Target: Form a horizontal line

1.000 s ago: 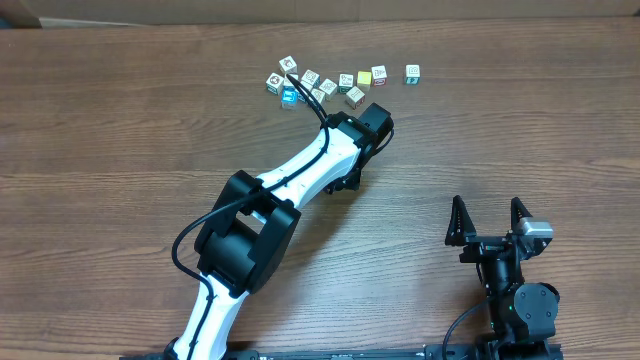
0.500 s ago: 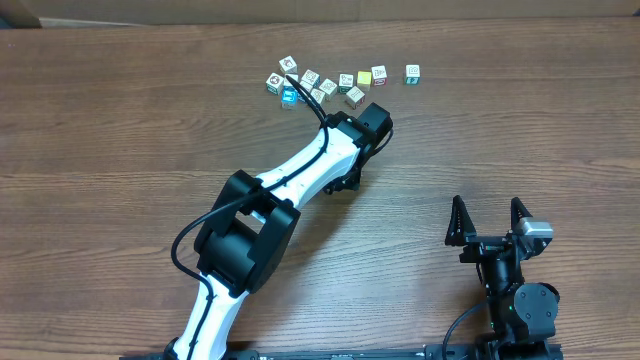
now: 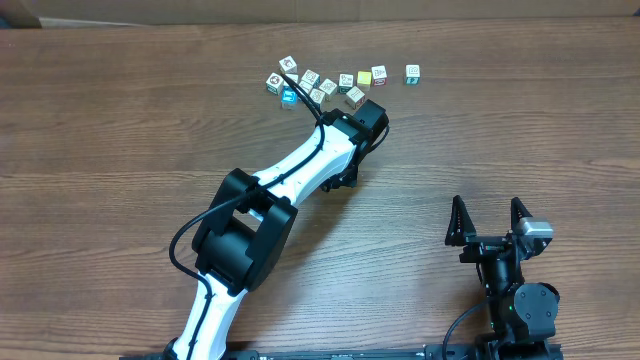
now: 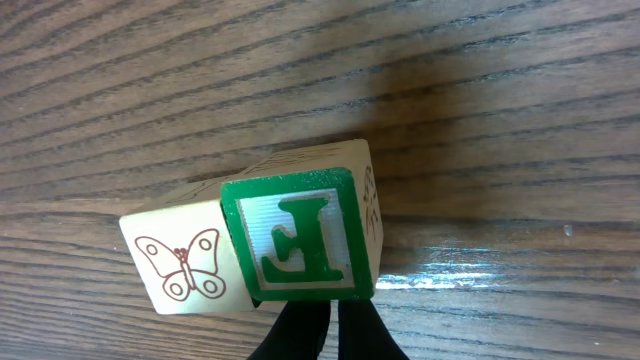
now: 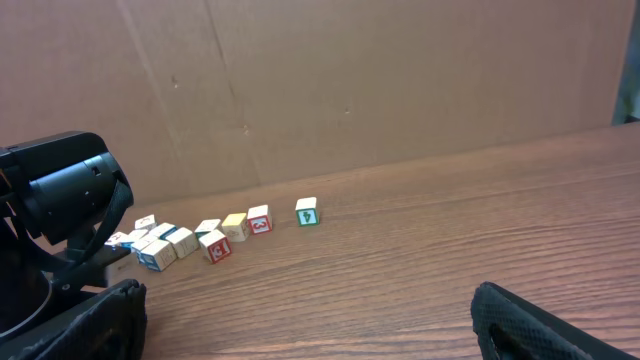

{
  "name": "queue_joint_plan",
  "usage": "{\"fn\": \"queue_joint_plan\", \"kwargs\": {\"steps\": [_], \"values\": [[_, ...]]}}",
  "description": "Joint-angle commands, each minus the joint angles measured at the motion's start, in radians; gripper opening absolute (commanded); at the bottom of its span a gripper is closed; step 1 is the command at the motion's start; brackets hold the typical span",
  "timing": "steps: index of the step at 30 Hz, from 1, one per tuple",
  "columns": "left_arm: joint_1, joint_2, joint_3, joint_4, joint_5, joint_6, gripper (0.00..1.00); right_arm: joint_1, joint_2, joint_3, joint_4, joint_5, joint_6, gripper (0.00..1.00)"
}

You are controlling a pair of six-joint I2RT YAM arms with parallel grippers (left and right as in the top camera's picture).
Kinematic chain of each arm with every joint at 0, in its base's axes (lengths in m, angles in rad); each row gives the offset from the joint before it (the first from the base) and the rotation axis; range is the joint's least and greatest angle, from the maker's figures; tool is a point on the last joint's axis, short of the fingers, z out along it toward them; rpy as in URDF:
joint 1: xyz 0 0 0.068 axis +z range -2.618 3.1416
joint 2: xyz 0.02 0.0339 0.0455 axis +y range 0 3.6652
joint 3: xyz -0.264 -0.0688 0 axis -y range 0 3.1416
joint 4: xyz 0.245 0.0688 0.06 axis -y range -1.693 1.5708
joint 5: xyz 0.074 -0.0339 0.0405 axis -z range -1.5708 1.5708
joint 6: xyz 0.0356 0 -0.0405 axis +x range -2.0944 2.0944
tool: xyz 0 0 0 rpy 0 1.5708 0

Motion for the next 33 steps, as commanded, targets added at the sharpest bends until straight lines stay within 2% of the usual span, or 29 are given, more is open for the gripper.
{"fn": "queue_joint_plan", "kwargs": {"steps": [1,5,10,14,20,33], "values": [[0.004,-0.023,-0.006,0.003,0.038,-0.013,0.04,-0.003,-0.01,-0.014,0.004,-0.001,-0.004,1.0],[0.004,-0.024,0.023,-0.011,0.098,0.005,0.04,-0.003,-0.01,-0.014,0.004,-0.001,-0.004,1.0],[0.018,-0.024,0.161,-0.087,0.097,0.004,0.04,-0.003,-0.01,-0.014,0.004,-0.001,-0.004,1.0],[0.039,-0.024,0.234,-0.06,0.095,-0.032,0.04,-0.003,-0.01,-0.014,0.004,-0.001,-0.004,1.0],[0.094,-0.013,0.234,0.01,0.085,-0.154,0.04,-0.003,-0.01,-0.014,0.004,-0.001,-0.004,1.0],[0.119,-0.01,0.151,0.057,0.085,-0.18,0.04,-0.003,-0.01,-0.014,0.004,-0.001,-0.004,1.0]]}}
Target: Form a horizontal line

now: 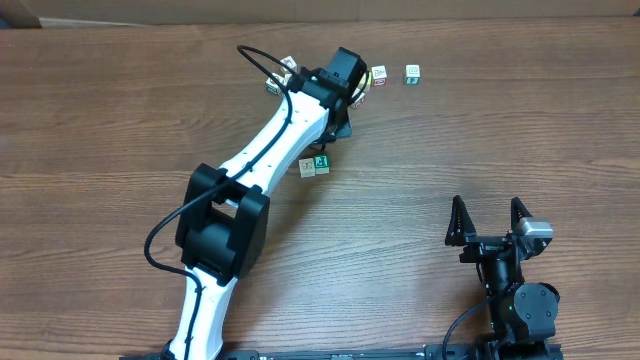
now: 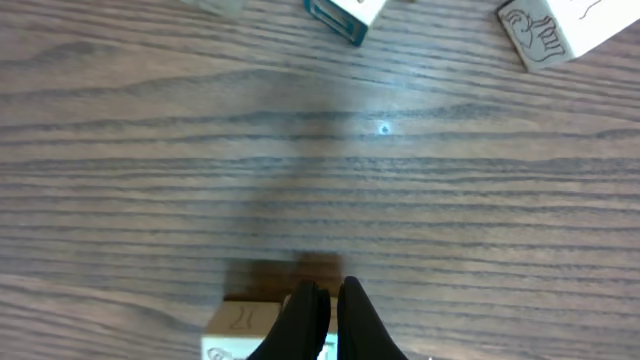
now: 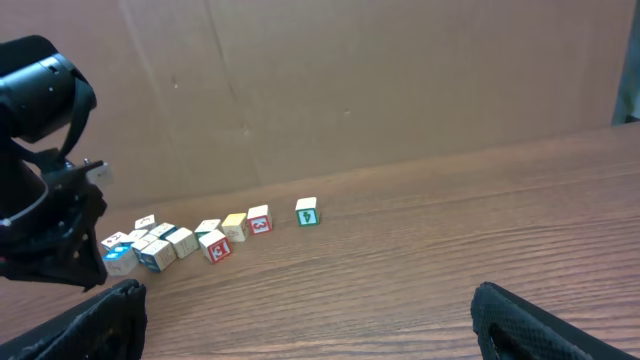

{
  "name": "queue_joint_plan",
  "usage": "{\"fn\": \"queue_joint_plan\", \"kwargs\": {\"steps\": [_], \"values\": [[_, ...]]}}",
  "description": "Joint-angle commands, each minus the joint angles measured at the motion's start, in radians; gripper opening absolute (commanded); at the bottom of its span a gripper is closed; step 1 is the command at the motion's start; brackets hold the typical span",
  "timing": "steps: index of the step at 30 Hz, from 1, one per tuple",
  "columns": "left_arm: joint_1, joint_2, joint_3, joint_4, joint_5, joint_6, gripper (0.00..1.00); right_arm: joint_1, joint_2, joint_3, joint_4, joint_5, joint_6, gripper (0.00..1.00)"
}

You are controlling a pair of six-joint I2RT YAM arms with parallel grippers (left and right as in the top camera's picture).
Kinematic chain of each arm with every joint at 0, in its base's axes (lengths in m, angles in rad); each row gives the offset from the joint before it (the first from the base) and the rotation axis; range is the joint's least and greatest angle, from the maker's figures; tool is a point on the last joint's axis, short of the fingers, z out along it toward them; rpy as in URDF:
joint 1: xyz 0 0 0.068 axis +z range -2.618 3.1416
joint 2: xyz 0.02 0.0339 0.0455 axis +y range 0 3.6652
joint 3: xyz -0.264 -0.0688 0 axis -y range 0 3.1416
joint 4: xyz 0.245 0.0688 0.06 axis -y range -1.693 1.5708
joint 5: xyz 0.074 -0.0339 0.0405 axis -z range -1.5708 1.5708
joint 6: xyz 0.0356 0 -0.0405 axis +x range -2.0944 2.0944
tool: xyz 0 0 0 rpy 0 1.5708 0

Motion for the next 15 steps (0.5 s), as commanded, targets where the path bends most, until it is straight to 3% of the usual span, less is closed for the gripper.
{"fn": "queue_joint_plan", "kwargs": {"steps": [1,15], "values": [[-0.007,-0.009,-0.061,0.034,0.001,-0.049,0.04,-0.003,-0.01,-0.014,0.004,-0.001,-0.005,1.0],[-0.014,-0.008,-0.094,0.047,0.005,-0.056,0.04,-0.003,-0.01,-0.014,0.004,-0.001,-0.005,1.0]]}}
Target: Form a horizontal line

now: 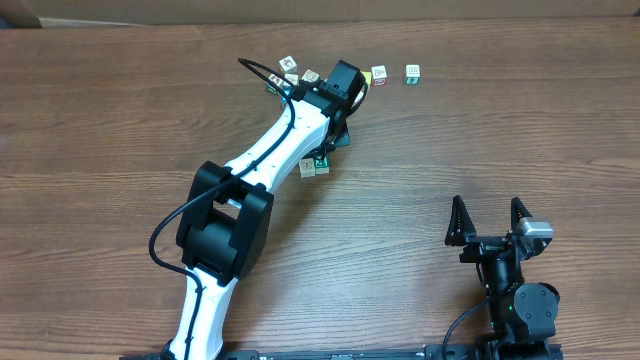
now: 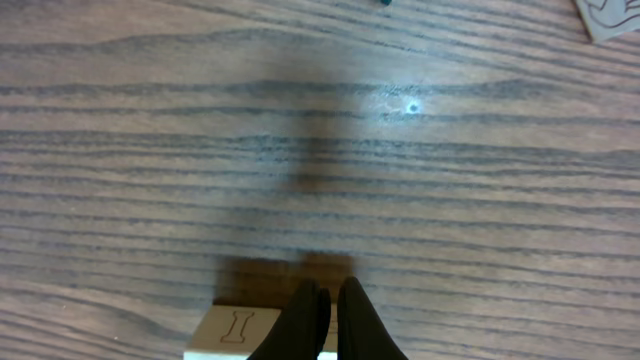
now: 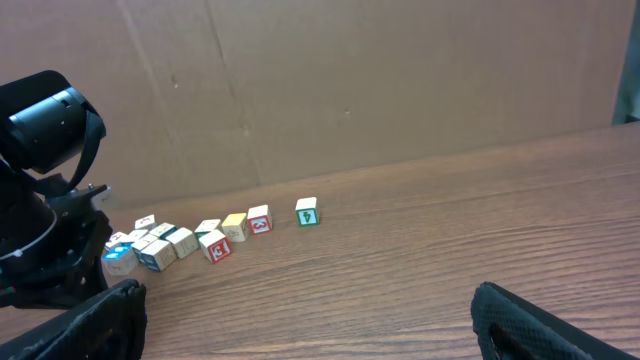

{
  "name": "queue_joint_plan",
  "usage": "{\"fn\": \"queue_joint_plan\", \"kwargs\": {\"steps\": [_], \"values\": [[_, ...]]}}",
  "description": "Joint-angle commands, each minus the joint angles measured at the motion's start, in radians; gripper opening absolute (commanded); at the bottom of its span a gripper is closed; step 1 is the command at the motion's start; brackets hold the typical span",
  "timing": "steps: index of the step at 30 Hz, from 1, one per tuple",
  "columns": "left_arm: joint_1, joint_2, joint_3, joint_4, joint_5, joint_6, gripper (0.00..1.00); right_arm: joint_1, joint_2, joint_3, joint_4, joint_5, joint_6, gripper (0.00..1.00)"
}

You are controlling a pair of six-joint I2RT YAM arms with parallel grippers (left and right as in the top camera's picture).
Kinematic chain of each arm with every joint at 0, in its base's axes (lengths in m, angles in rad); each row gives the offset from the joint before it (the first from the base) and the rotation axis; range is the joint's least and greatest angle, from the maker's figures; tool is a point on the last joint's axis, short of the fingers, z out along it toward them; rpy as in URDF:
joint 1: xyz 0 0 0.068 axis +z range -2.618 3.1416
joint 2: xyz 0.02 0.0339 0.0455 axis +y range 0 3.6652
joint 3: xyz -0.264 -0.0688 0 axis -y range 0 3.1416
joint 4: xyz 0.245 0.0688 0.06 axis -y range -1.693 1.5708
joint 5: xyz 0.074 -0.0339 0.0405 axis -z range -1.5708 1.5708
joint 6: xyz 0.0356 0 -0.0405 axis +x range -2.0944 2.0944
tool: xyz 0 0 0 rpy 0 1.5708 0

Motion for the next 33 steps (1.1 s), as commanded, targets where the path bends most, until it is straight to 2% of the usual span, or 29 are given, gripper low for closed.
{"fn": "queue_joint_plan", "kwargs": {"steps": [1,16,24,33], "values": [[-0.013,-0.008,-0.008,-0.019,0.004,-0.029,0.04,-0.003,-0.01,-0.014,0.003,0.0,-0.005,1.0],[-0.026,-0.008,-0.008,-0.053,0.023,-0.04,0.04,-0.003,-0.01,-0.014,0.003,0.0,-0.005,1.0],[-0.026,-0.008,-0.008,-0.044,-0.041,-0.059,0.05,-0.003,-0.01,-0.014,0.003,-0.001,-0.005,1.0],[-0.026,-0.002,-0.008,-0.026,-0.049,-0.057,0.04,-0.003,-0.01,-0.014,0.003,0.0,-0.005,1.0]]}}
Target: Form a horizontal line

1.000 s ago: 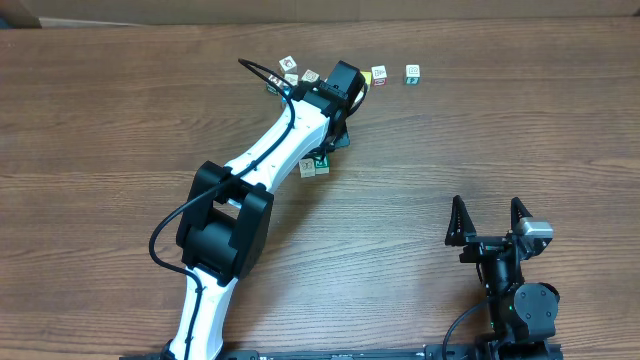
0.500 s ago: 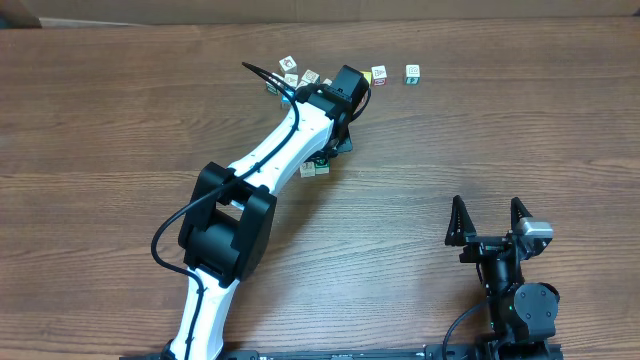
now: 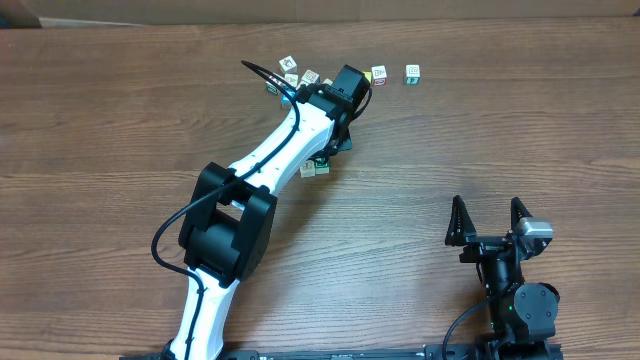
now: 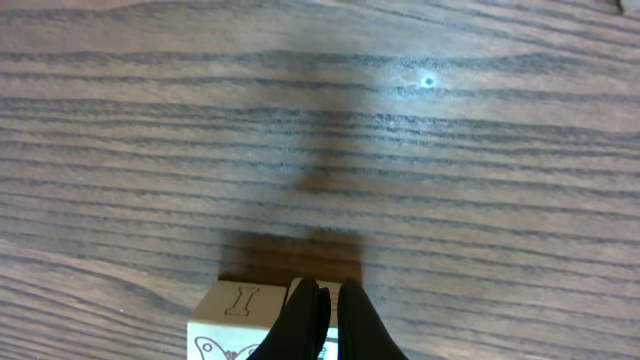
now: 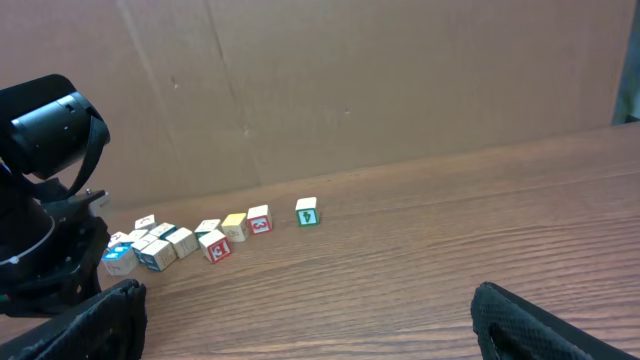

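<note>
My left gripper (image 4: 322,322) is shut with nothing in it, and its tips hang just over the far edge of a pair of blocks. The cream butterfly block (image 4: 234,318) shows left of the fingers. Its green neighbour is almost hidden behind them. In the overhead view this pair (image 3: 310,169) lies mid-table, half under the left arm, with the left gripper (image 3: 327,150) right at it. The other letter blocks (image 3: 300,74) sit loosely at the far edge, with a red one (image 3: 379,73) and a green one (image 3: 412,71) to their right. My right gripper (image 3: 490,226) rests open near the front.
A brown cardboard wall (image 5: 380,80) stands behind the table's far edge. The left arm (image 3: 290,140) stretches diagonally from the front left across the table. From the right wrist view the far blocks form a ragged row (image 5: 215,235).
The left gripper has shifted slightly toward the pair of blocks, which show a little more in its wrist view. The right arm and the far blocks have not moved.
At first the shut left gripper was close over the butterfly and green blocks side by side. Then it was drawn back toward the far cluster, with the pair lying alone mid-table. Since then it has come back nearer the pair, still shut. The right gripper stayed open.
</note>
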{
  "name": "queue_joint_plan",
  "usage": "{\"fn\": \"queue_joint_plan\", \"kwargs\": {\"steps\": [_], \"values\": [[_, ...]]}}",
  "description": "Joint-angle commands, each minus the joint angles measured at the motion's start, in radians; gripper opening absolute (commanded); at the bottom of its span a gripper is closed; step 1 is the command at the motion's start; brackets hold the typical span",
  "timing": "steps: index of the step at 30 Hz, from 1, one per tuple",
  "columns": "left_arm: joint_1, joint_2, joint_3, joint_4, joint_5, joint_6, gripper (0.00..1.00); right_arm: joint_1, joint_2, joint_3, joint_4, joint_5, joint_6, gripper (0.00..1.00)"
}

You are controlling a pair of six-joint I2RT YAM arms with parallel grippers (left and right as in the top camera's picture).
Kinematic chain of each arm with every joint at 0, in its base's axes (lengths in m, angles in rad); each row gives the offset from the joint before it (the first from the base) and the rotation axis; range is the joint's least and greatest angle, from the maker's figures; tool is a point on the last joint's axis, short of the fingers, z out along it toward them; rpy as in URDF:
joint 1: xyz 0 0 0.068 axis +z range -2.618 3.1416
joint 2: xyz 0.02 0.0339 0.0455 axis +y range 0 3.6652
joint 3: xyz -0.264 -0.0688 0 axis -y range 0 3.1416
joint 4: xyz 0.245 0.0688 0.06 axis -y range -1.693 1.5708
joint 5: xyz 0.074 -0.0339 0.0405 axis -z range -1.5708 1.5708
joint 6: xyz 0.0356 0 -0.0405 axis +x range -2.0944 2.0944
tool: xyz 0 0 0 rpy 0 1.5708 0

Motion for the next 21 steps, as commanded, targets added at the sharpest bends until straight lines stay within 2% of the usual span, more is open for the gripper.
{"fn": "queue_joint_plan", "kwargs": {"steps": [1,10,21], "values": [[-0.006,0.004,-0.008,0.006,-0.024,-0.02,0.04,-0.003,-0.01,-0.014,0.003,-0.001,-0.004,1.0],[-0.001,0.017,-0.008,0.027,-0.021,0.01,0.04,-0.003,-0.01,-0.014,0.003,-0.001,-0.004,1.0],[0.001,0.017,-0.008,-0.008,0.056,0.009,0.04,-0.003,-0.01,-0.014,0.003,-0.001,-0.004,1.0]]}}
